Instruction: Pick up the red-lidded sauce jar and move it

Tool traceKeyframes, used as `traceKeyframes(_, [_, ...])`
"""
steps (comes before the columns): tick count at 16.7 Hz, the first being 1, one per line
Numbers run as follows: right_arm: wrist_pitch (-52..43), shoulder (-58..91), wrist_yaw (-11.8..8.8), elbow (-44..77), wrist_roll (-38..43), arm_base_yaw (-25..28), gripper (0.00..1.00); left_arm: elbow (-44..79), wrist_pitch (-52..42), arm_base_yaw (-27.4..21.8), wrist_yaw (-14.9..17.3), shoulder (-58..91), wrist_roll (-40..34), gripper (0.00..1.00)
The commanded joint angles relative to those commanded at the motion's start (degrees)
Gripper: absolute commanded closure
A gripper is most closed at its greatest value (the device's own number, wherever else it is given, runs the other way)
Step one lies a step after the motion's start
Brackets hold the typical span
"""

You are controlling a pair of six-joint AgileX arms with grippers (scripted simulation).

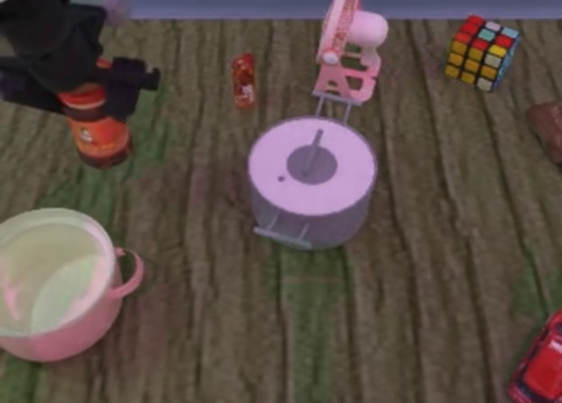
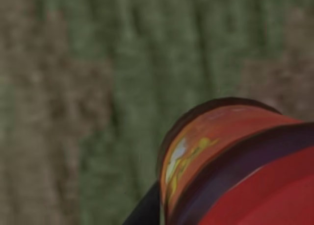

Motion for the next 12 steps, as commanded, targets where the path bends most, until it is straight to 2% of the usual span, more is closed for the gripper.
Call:
traceKeyframes(3, [0.0, 0.0, 0.0, 0.0, 0.0, 0.0, 0.0, -6.2, 4.2, -4.5, -3.2, -2.5, -11.1, 1.0])
traceKeyframes(5, [0.0, 0.0, 0.0, 0.0, 0.0, 0.0, 0.0, -9.3, 6.3, -6.7, -4.8, -3.8, -15.9, 1.0])
traceKeyframes(7, [0.0, 0.0, 0.0, 0.0, 0.0, 0.0, 0.0, -11.0, 7.5, -7.9, -5.6, -4.4, -18.2, 1.0])
traceKeyframes(12, [0.0, 0.0, 0.0, 0.0, 0.0, 0.0, 0.0, -11.1, 7.7, -7.7, -5.6, -4.1, -18.2, 1.0])
